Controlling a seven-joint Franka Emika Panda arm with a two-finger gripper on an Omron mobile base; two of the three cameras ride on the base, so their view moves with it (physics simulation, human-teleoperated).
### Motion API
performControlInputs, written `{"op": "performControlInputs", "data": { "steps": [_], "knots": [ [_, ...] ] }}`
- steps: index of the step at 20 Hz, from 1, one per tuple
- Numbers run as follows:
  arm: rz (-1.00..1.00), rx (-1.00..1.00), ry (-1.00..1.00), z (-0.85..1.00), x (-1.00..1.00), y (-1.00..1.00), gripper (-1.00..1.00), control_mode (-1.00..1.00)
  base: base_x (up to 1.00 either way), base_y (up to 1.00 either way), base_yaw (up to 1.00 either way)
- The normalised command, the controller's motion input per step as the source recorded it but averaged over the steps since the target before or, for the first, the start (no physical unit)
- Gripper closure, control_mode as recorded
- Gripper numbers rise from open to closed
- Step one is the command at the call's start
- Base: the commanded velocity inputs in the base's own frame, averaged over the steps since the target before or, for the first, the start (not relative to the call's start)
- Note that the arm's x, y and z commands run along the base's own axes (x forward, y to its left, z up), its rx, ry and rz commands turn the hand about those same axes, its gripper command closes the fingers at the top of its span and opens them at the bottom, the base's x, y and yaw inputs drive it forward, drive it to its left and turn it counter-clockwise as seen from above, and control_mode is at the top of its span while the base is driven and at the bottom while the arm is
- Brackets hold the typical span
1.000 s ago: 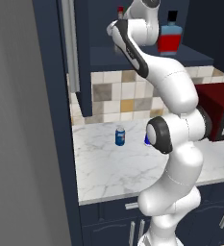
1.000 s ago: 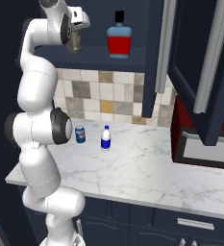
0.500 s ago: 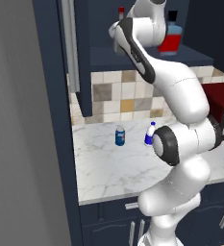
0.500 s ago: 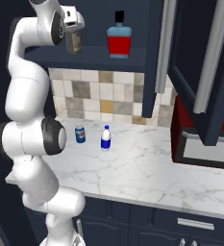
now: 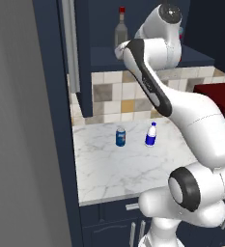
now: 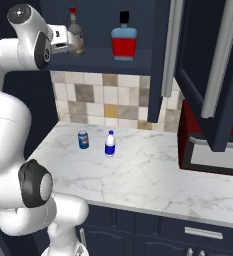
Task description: Sort all alcoholic drinks to one cabinet, and non-alcoholic drinks to the other.
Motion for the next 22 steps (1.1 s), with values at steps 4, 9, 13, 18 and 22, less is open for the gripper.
{"op": "performControlInputs", "data": {
  "steps": [4, 9, 13, 18, 22],
  "knots": [
    [-0.04, 0.01, 0.03, -0.69, -1.00, 0.00, -1.00, -1.00, 0.00, 0.00, 0.00],
    [-0.08, 0.01, 0.17, -0.74, -0.97, 0.00, -1.00, -1.00, 0.00, 0.00, 0.00],
    [-0.04, 0.06, 0.20, -0.52, -0.42, 0.02, -1.00, -1.00, 0.00, 0.00, 0.00],
    [-0.05, 0.01, 0.14, -0.46, -0.10, 0.00, -1.00, -1.00, 0.00, 0.00, 0.00],
    [-0.31, 0.05, 0.20, -0.71, -0.27, -0.20, -1.00, -1.00, 0.00, 0.00, 0.00]
  ]
}}
